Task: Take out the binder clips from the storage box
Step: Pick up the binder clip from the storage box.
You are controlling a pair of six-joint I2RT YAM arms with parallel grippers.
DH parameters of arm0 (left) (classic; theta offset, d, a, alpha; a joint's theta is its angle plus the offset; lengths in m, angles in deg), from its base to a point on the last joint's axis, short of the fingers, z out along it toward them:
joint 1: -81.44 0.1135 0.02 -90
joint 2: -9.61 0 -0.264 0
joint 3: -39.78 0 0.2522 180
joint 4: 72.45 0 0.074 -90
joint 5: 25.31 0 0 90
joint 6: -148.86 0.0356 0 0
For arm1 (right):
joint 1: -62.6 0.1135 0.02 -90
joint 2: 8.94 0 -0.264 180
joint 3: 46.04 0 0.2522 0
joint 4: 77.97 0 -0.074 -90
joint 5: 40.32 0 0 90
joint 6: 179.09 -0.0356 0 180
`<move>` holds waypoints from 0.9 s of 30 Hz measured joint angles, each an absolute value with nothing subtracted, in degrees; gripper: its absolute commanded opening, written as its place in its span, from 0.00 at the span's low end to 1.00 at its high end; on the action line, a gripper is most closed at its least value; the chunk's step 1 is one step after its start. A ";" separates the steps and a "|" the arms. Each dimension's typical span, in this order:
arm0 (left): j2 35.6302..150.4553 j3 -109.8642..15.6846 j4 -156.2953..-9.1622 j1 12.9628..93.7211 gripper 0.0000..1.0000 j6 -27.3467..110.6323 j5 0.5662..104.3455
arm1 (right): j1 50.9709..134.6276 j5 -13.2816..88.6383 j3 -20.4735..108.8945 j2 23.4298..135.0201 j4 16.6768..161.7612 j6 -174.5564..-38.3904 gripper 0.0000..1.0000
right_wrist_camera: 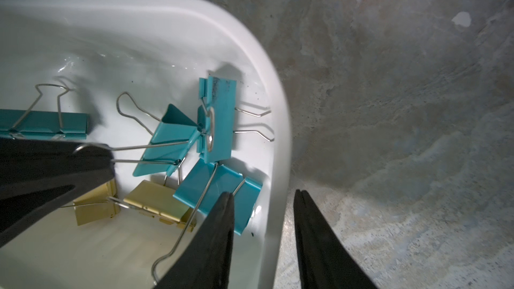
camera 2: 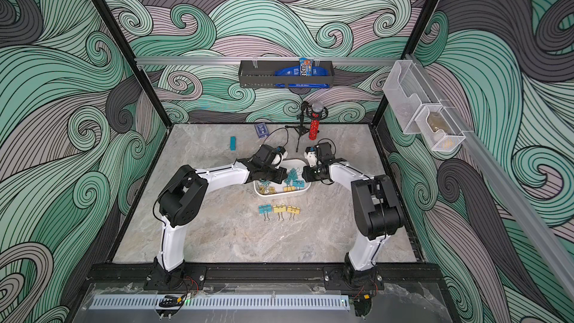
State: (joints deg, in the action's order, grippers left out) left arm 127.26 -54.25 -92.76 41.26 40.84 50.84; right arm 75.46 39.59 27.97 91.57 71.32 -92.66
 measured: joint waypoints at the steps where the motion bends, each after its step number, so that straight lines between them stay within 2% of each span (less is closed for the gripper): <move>1: 126.82 -53.71 -92.63 41.26 0.00 40.91 50.64 | 75.44 39.59 27.97 91.57 71.32 -92.66 0.38; 16: 111.63 -49.47 -92.63 41.58 0.00 44.78 48.61 | 75.44 39.61 27.97 91.57 71.34 -92.66 0.38; 27: 100.90 -44.42 -102.55 41.56 0.00 58.39 38.64 | 75.44 39.59 27.97 91.57 71.34 -92.66 0.38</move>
